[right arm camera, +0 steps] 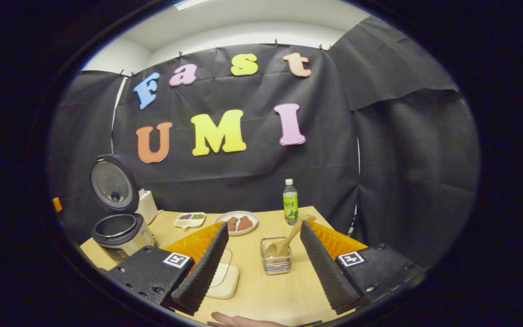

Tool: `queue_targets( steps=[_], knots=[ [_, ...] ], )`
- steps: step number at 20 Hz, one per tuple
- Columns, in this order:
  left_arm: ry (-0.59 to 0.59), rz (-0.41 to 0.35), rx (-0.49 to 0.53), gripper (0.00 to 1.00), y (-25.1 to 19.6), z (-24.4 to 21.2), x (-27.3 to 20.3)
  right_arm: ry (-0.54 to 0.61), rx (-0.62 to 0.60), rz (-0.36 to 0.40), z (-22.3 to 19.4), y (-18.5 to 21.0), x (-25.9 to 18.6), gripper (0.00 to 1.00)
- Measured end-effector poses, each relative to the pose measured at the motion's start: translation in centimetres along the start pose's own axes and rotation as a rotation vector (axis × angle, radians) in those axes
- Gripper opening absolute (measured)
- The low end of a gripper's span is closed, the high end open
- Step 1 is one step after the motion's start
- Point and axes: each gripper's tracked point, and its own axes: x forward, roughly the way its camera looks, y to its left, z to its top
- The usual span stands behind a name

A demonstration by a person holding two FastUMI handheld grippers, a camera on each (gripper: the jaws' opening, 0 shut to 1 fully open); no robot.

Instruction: Close the left gripper, press the button to open the rice cooker; take a wooden spoon from the chopstick holder with the right hand, scoop a spoonful of rice and pour it into the rice cooker, then put the wooden spoon back into the chopstick holder.

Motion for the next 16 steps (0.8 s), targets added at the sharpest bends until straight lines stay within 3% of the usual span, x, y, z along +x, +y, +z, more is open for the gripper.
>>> queue_targets(
  steps=[3, 7, 11, 14, 15, 16],
  knots=[
    [-0.023, 0.008, 0.031, 0.94, 0.4, -0.1, -1.2, 0.047, 0.009, -0.048, -1.9, -2.2, 3.6, 1.0],
    [-0.05, 0.016, 0.06, 0.95, 0.4, -0.6, -2.7, 0.081, 0.062, -0.033, -4.0, -3.4, 7.2, 0.99],
    [-0.118, 0.019, 0.024, 0.94, -0.1, 0.0, -4.0, 0.103, 0.093, -0.034, -6.1, -4.5, 10.6, 0.98],
    [-0.166, 0.035, 0.086, 0.94, -0.2, 0.2, -4.5, 0.109, 0.09, -0.047, -7.1, -5.6, 12.9, 0.96],
    [-0.165, 0.035, 0.104, 0.94, -0.6, -0.1, -4.5, 0.119, 0.092, -0.049, -7.7, -5.8, 13.7, 1.0],
    [-0.145, 0.039, 0.105, 0.94, -0.8, -0.8, -4.5, 0.121, 0.099, -0.042, -8.0, -5.9, 14.4, 0.95]
  ],
)
